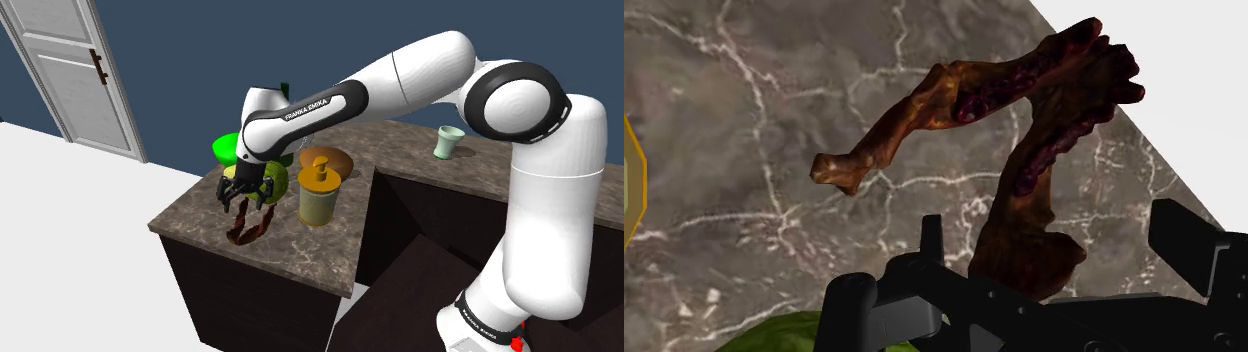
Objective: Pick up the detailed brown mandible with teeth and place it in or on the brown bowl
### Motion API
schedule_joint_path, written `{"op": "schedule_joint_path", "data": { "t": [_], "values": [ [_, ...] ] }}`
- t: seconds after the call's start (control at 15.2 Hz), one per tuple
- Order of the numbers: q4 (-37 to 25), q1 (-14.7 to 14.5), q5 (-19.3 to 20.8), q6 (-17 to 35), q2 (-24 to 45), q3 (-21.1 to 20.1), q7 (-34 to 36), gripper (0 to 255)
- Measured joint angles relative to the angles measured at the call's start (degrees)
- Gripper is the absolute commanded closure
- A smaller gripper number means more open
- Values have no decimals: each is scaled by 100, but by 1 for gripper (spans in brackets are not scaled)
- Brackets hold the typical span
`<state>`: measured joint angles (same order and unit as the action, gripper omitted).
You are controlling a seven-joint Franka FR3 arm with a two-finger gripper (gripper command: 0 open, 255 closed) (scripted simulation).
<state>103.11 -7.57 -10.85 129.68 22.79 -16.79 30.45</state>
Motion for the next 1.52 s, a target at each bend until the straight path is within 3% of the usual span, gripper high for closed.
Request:
{"op": "schedule_joint_path", "data": {
  "t": [0.53,0.59,1.52],
  "values": [
    [52,-30,13,165,109,2,0,0],
    [52,-30,13,165,109,2,0,255],
    [-33,-26,12,-22,0,-6,42,255]
  ]
}}
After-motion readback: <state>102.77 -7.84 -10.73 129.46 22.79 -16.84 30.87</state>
